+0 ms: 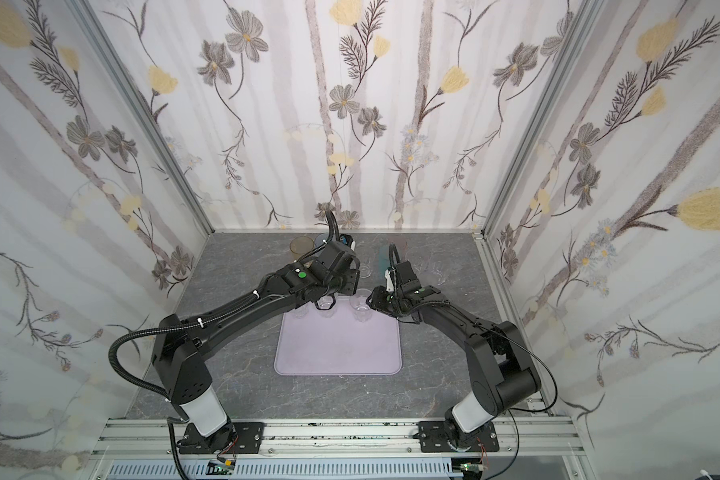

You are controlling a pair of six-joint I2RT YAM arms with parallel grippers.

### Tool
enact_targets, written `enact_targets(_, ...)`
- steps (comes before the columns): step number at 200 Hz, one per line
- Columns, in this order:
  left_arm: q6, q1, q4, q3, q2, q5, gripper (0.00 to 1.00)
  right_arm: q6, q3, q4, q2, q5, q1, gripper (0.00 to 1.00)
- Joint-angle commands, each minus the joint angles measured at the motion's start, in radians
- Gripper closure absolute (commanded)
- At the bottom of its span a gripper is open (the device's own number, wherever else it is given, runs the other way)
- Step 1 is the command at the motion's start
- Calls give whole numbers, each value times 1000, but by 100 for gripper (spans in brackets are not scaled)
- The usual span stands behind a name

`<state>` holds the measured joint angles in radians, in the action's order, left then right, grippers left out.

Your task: Place the glasses into the tray

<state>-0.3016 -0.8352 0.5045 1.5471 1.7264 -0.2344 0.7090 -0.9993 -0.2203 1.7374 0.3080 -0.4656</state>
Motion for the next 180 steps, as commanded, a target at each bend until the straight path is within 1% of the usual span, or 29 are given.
enact_targets(1,14,21,-129,-59,-50,-52,44,25,-28,41,30,-1,-17,53)
enact_targets(51,2,67,-279,-208,-168,-81,41,21,-112,26,100,-18,-45,55)
enact_targets(73,-1,74,-324,-246,-211,-120,39,7,-150,13,126,-15,-52,55)
enact_targets(78,1,74,-328,-275,-220,-128,38,3,-156,11,129,-16,-53,54)
enact_targets(98,2,79,-350,-307,-263,-170,33,-3,-165,9,134,-5,-52,54)
enact_targets(121,-18,94,-399,-358,-323,-201,22,-28,-190,-26,146,15,-47,52)
enact_targets(136,-35,112,-450,-410,-364,-179,17,-52,-215,-63,146,7,-40,50)
enact_targets(151,-45,129,-509,-469,-403,-155,15,-77,-249,-111,135,-16,-29,49)
enact_targets(180,-35,153,-610,-559,-458,-40,16,-106,-325,-172,114,-120,-6,48)
